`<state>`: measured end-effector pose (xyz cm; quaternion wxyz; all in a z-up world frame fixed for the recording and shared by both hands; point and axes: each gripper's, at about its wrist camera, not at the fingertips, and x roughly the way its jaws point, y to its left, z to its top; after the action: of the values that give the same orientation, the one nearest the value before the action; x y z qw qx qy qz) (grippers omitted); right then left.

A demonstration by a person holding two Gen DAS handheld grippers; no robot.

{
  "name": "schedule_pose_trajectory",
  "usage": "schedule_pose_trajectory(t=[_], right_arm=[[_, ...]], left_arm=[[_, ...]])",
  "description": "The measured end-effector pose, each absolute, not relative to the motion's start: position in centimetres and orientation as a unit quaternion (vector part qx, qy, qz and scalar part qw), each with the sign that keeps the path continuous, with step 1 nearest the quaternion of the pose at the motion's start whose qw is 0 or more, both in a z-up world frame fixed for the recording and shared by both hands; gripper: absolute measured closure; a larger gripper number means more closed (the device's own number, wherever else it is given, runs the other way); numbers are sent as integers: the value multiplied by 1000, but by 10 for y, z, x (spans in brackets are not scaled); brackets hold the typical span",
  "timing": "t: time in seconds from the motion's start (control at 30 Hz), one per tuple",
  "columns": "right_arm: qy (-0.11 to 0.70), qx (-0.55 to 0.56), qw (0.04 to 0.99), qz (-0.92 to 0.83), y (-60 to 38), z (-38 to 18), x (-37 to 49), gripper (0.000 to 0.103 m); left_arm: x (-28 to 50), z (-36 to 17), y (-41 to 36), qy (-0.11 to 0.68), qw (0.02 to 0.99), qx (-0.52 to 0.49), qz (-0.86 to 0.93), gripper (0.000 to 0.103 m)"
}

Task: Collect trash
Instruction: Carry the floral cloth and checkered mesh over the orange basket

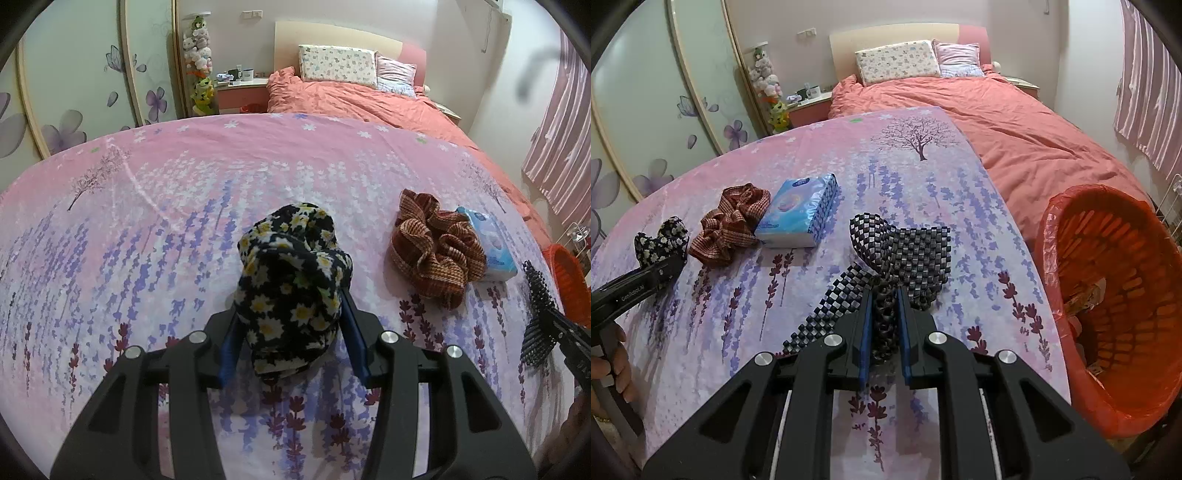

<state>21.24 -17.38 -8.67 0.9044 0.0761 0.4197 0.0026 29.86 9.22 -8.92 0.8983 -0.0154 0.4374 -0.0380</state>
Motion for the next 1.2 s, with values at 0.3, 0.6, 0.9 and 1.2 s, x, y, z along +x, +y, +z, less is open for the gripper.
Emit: schedule_pose_trajectory(t=[0.3, 0.6, 0.9, 1.2], right_arm=[[418, 81, 905, 7, -177, -87, 212, 90], [375, 116, 920, 6, -198, -69, 182, 92], [303, 111, 946, -17, -217, -18, 145, 92], [260, 113, 957, -60, -251, 6, 114, 92]], left_arm=[[300, -86, 95, 432, 900, -28, -45, 87], [274, -53, 81, 390, 919, -6, -63, 89], [235, -5, 39, 349, 930, 3, -112, 89], [207, 25, -27, 324, 928, 9, -184, 89]])
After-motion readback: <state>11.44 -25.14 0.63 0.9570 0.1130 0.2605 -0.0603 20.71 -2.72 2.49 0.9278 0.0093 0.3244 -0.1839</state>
